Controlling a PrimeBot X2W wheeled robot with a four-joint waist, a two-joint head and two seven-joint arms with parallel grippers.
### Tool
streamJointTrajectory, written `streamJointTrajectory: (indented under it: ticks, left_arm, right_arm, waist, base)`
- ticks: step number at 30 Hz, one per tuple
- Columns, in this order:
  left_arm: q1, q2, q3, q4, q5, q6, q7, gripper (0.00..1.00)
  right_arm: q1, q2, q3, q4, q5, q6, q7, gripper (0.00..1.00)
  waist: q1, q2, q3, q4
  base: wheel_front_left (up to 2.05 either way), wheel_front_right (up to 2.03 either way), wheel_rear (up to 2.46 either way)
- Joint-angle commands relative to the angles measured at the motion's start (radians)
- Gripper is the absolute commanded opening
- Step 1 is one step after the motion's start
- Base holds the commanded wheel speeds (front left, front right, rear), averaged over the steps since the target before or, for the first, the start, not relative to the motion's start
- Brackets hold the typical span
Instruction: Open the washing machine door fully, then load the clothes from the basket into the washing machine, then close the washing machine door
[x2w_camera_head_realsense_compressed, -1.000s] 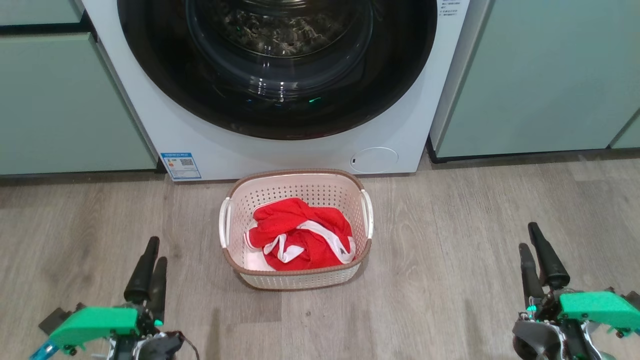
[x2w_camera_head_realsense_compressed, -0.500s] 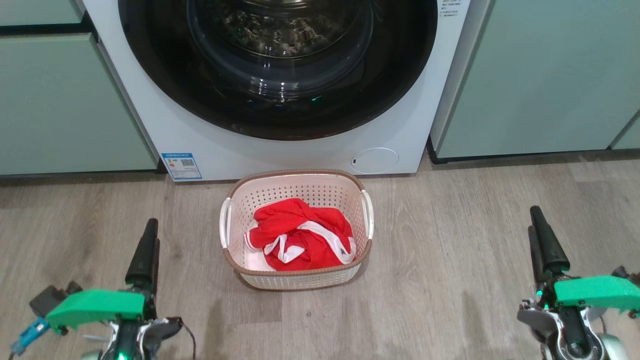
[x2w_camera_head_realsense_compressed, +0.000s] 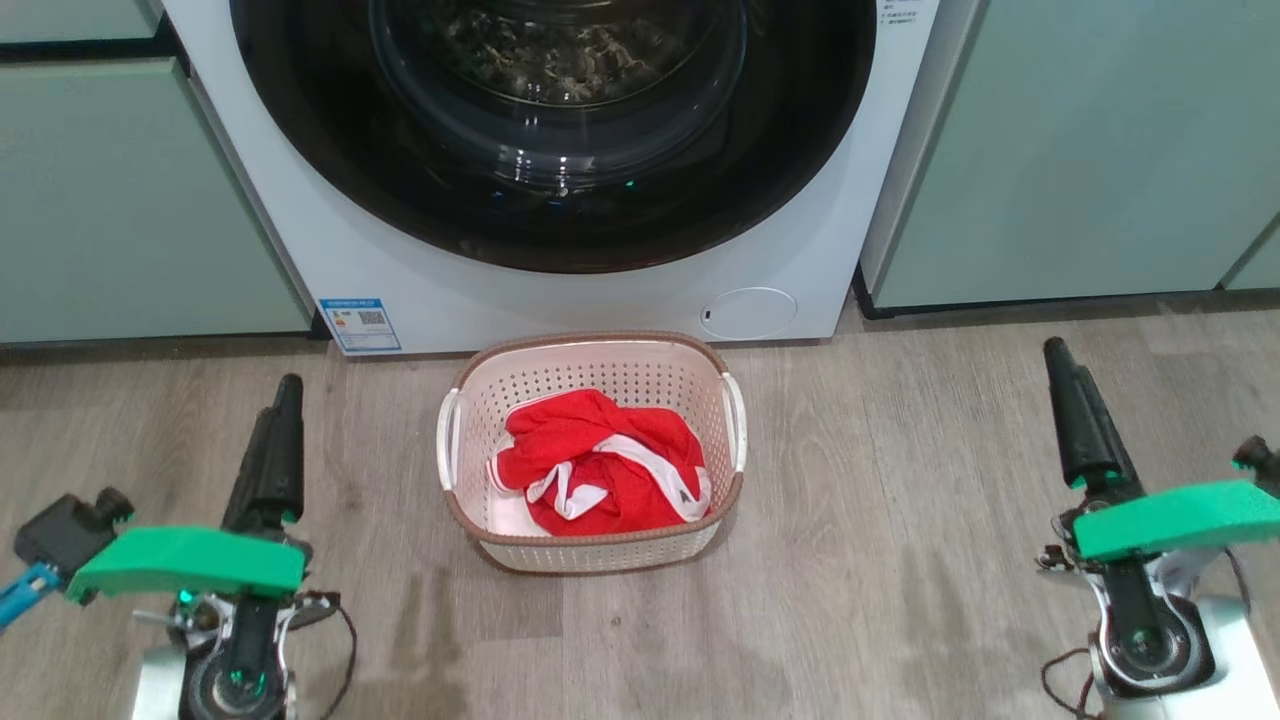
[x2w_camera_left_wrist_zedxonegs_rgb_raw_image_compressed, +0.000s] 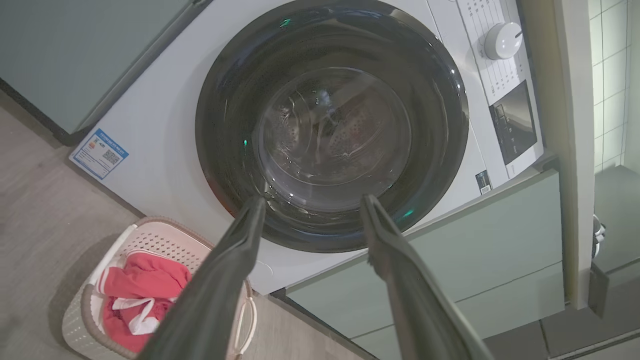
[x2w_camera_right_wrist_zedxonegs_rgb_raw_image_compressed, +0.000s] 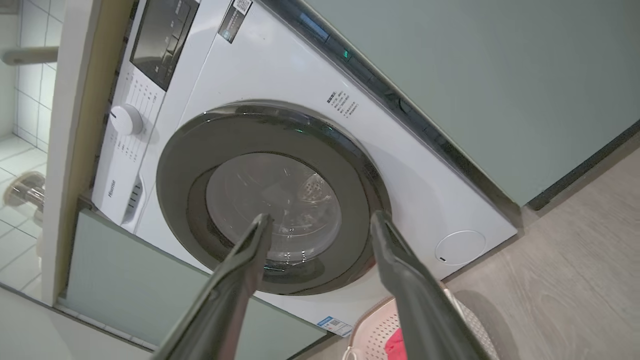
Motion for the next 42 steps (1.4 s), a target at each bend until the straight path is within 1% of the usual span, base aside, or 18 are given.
streamJointTrajectory:
  ticks: [1,7,15,22,28,34,42]
  left_arm:
    - [-0.062,0.023,0.014,-0.049,0.047,0.004,-0.012,1.0]
    - [-0.069,0.034,0.002,-0.064,0.176,0.017,-0.029,1.0]
    - [-0.055,0.051,-0.025,-0.074,0.336,0.046,-0.053,1.0]
    - [-0.039,0.076,-0.065,-0.083,0.473,0.087,-0.073,1.0]
    - [-0.028,0.088,-0.089,-0.085,0.552,0.121,-0.094,1.0]
    - [-0.022,0.099,-0.105,-0.093,0.614,0.145,-0.111,1.0]
    - [-0.019,0.102,-0.115,-0.093,0.67,0.162,-0.132,1.0]
  right_arm:
    - [-0.059,-0.026,0.015,-0.046,-0.05,0.0,-0.012,1.0]
    - [-0.079,-0.032,0.037,-0.045,-0.185,0.0,-0.016,1.0]
    - [-0.077,-0.019,0.048,-0.015,-0.332,0.0,-0.036,1.0]
    - [-0.062,-0.001,0.042,0.005,-0.439,0.0,-0.058,1.0]
    - [-0.049,0.012,0.042,0.01,-0.541,0.0,-0.083,1.0]
    - [-0.043,0.02,0.047,0.004,-0.621,0.0,-0.101,1.0]
    - [-0.042,0.023,0.065,-0.005,-0.704,0.0,-0.109,1.0]
  waist:
    - [0.0,0.0,0.003,0.0]
    - [0.0,0.0,0.013,0.0]
    - [0.0,0.0,0.02,-0.002]
    - [0.0,0.0,0.024,-0.003]
    - [0.0,0.0,0.028,-0.004]
    - [0.0,0.0,0.033,-0.005]
    - [0.0,0.0,0.039,-0.005]
  base:
    - [0.0,0.0,0.0]
    - [0.0,0.0,0.0]
    - [0.0,0.0,0.0]
    - [0.0,0.0,0.0]
    - [0.0,0.0,0.0]
    - [0.0,0.0,0.0]
    - [0.0,0.0,0.0]
